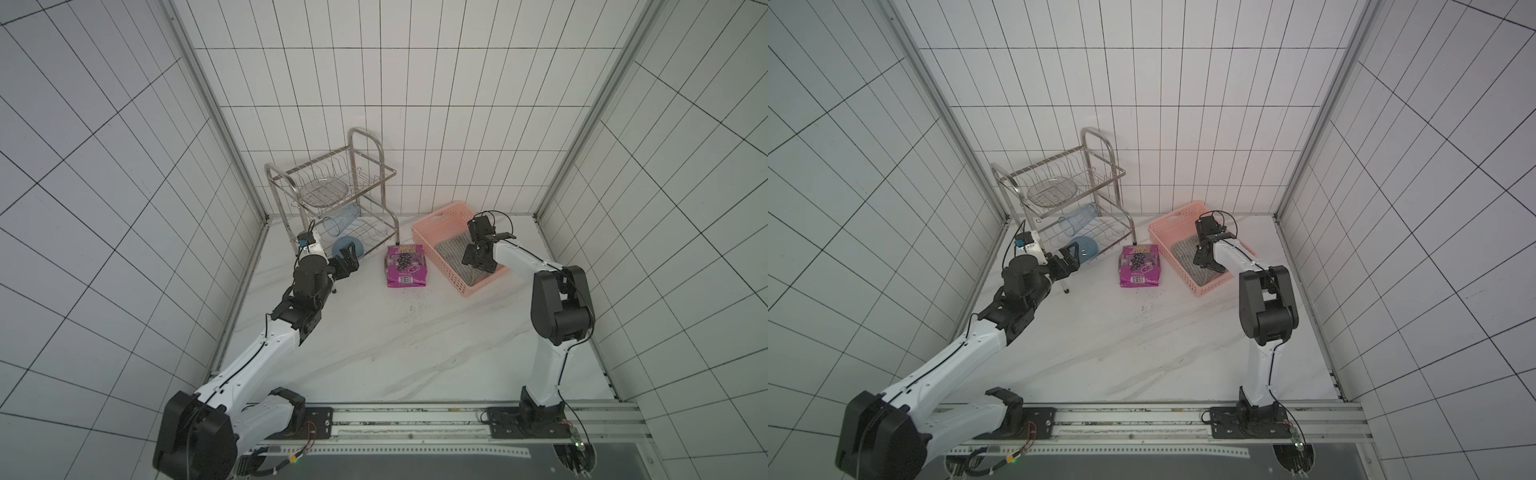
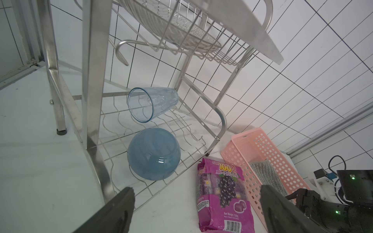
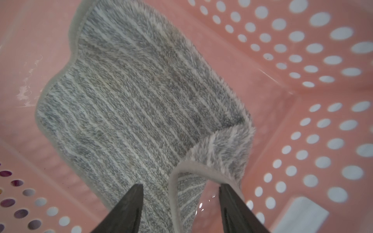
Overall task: Fold the square dishcloth
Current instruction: Pick up the cleaning item from the bin.
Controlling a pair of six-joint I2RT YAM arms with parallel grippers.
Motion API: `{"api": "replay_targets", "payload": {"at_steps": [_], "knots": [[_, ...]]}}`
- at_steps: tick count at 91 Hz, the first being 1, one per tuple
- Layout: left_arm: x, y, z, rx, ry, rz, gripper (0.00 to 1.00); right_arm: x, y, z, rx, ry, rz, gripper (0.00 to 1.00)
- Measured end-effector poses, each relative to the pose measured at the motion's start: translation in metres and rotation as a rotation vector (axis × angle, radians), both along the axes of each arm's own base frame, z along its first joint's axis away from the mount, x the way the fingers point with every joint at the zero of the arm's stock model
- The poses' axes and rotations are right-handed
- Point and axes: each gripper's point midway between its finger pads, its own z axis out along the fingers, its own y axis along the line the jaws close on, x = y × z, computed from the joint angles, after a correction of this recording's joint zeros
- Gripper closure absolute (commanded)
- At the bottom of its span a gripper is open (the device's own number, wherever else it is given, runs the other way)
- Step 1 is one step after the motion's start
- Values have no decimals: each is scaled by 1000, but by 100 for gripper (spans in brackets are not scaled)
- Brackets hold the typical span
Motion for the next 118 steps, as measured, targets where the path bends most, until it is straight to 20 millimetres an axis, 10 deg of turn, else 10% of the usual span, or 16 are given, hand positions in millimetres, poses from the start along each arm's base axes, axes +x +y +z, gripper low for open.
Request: {"api": "replay_targets", "payload": {"at_steps": [53, 86, 118], "knots": [[1, 9, -11, 6, 39, 36, 1, -11, 20, 7, -53, -7, -21, 35], [0, 10, -15, 12, 55, 37, 1, 0, 15, -22, -83, 34, -48, 39], [0, 11, -17, 16, 64, 39, 1, 6, -13, -19, -143, 17, -106, 100]]}}
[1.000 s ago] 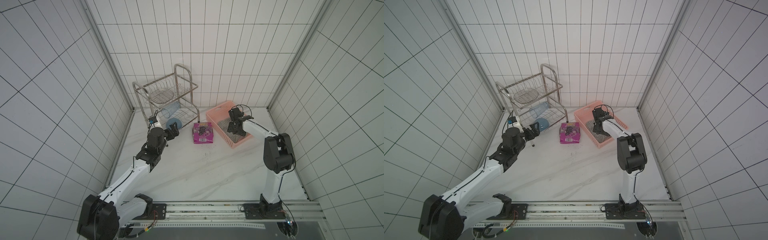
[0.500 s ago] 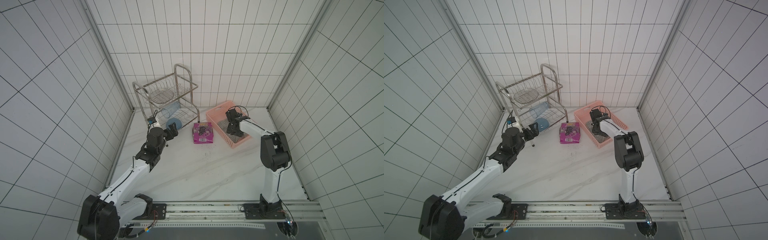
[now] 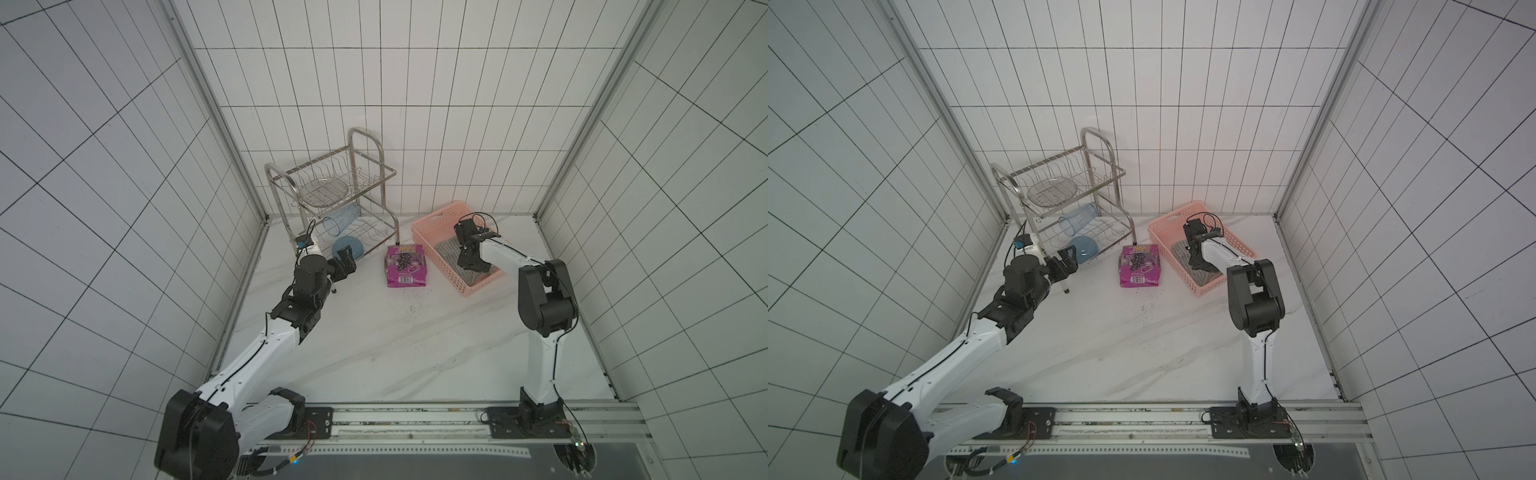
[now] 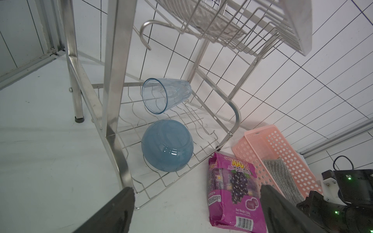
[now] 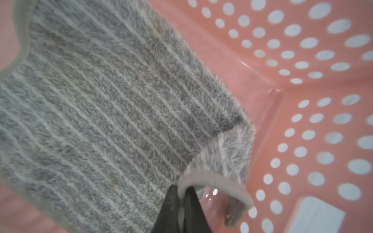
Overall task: Fold the square dishcloth
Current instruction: Pick up the cleaning item from the bin.
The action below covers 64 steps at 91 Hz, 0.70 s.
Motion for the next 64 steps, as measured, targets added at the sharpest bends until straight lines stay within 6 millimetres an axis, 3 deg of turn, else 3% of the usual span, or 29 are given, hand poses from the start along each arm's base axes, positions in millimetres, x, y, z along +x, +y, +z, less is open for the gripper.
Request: {"api": "replay_targets", "payload": {"at_steps": [17, 23, 43, 64], "knots": [[0, 2, -1, 13, 10, 6, 1, -5, -11, 20, -11, -20, 16, 100], [0, 3, 1, 20, 11, 10, 1, -8, -9, 39, -4, -50, 45, 100], [2, 4, 15, 35, -1, 15, 1, -19, 13, 132, 64, -226, 167, 100], [0, 5, 12, 52, 25, 10, 1, -37, 53, 191, 178, -299, 317, 100]]}}
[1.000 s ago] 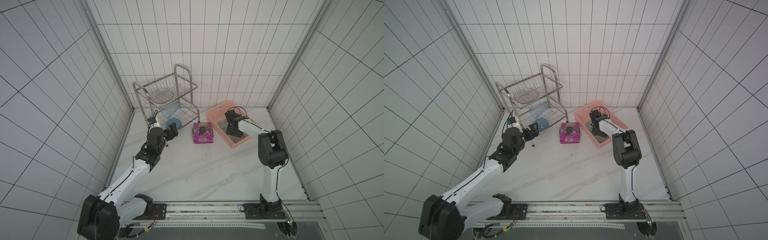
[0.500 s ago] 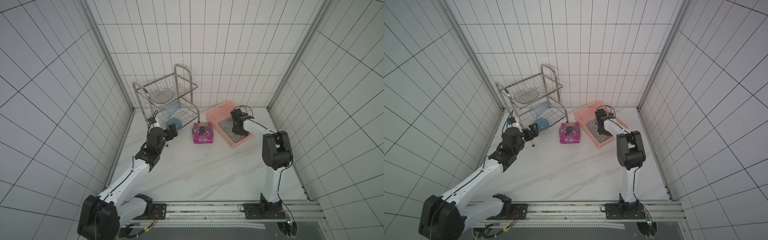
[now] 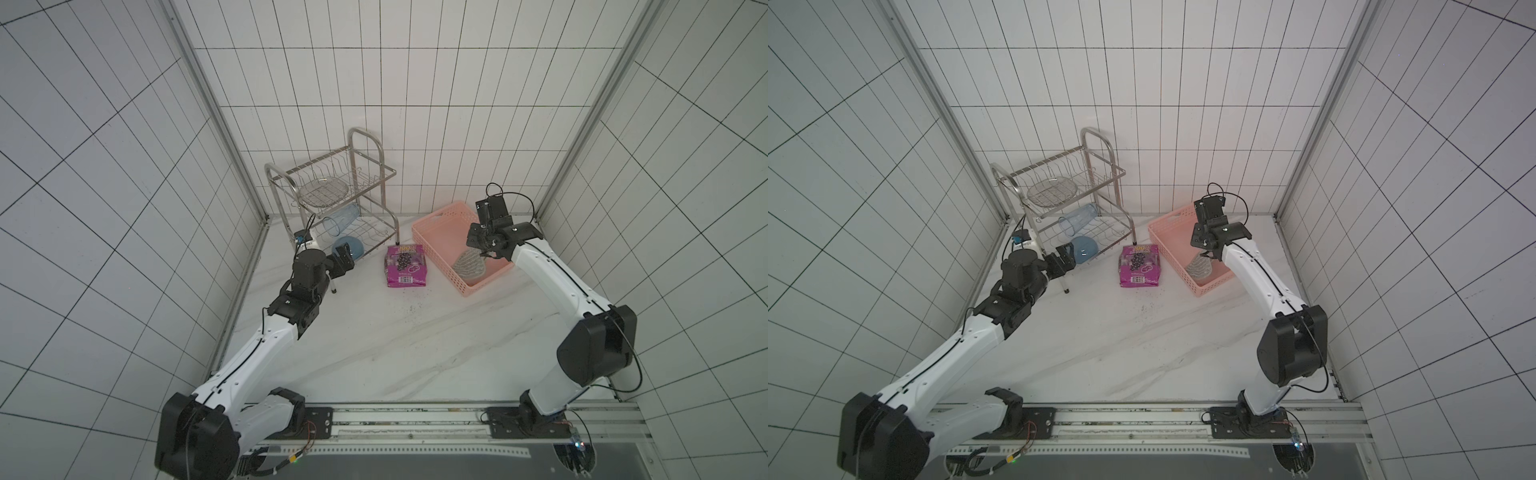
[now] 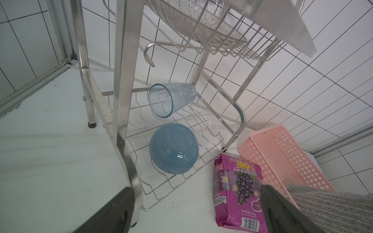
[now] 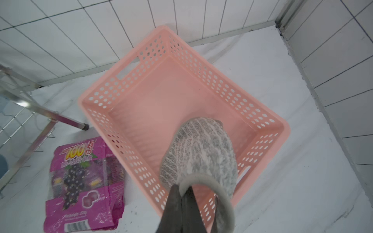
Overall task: Fold the square dishcloth
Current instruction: Pick up the cleaning item from the bin, then place the cleaning item at the center of the board.
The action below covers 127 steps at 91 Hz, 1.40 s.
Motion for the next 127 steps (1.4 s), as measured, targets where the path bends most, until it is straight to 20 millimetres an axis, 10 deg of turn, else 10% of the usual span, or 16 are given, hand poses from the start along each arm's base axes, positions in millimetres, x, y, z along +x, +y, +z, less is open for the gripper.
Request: {"api": "replay_targets", "payload": {"at_steps": [33, 62, 76, 104, 127], "knots": [[-6, 0, 13, -8, 15, -5, 1, -63, 103, 94, 176, -107, 343, 100], [-25, 5, 49, -40, -49, -18, 1, -118, 139, 104, 349, -38, 508, 100], [-30, 4, 57, -53, -66, -31, 1, -143, 128, 51, 353, 81, 495, 100], [-17, -17, 24, -47, 51, -108, 2, -199, 66, -140, 165, 512, 289, 100], [-8, -61, -19, -46, 199, -247, 2, -205, -2, -182, 124, 595, 76, 79]]}}
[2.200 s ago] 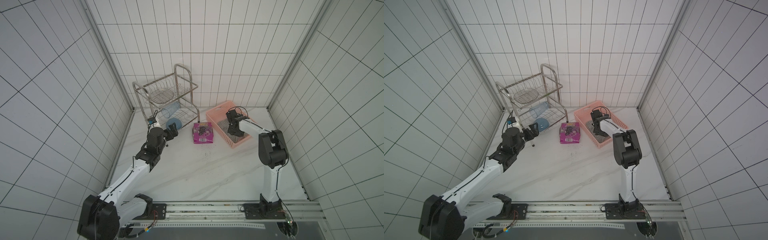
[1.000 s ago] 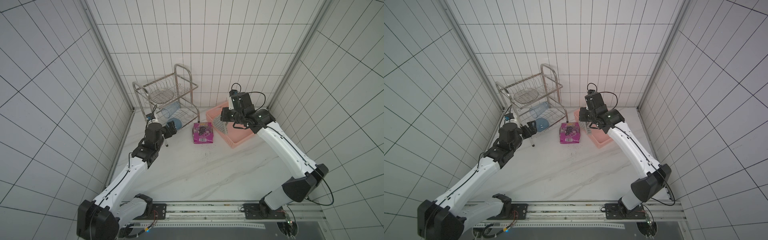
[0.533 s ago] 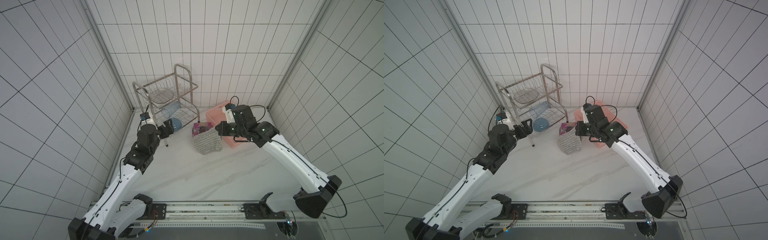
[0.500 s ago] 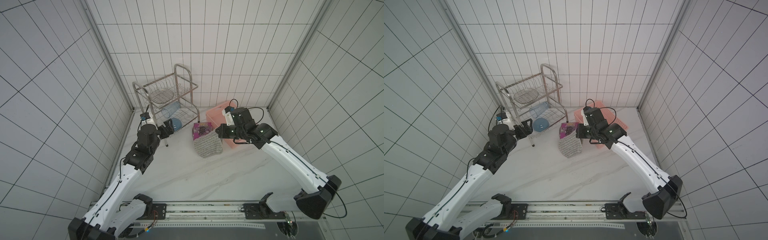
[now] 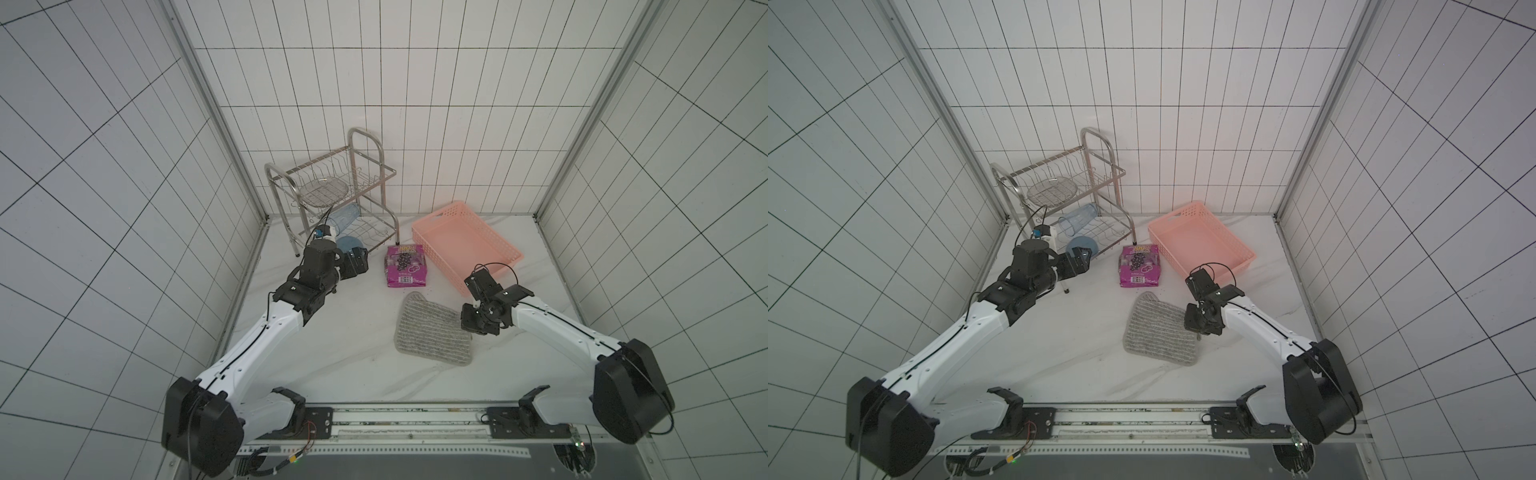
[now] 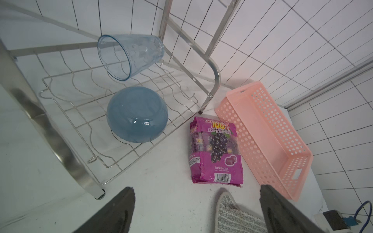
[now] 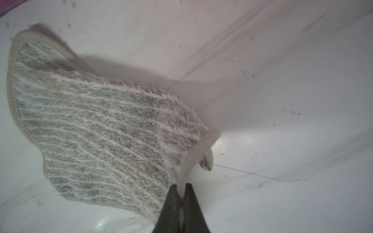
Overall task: Fold the square dishcloth
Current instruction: Place the cleaning item at the center of the board, then adjust the cleaning item at the center of the board.
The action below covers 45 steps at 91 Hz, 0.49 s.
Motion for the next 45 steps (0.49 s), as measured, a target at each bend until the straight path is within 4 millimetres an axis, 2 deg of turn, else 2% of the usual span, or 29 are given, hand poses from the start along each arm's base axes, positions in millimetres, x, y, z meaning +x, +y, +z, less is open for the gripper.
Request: {"api": "replay_targets", "payload": {"at_steps": [8, 14, 21, 31, 45], "knots": [[-2, -14, -15, 0, 43, -38, 2, 0, -5, -2, -5, 9, -11, 69], [-7, -22, -26, -2, 71, -64, 2, -3, -7, -3, -13, 18, -7, 58], [-14, -32, -38, -5, 98, -91, 2, -5, -12, -4, -33, 25, -5, 52], [-24, -45, -63, -7, 146, -129, 8, -5, -18, 3, -41, 1, -16, 47], [-38, -64, -101, -10, 220, -179, 18, 3, -28, 14, -37, -52, -55, 46]]}}
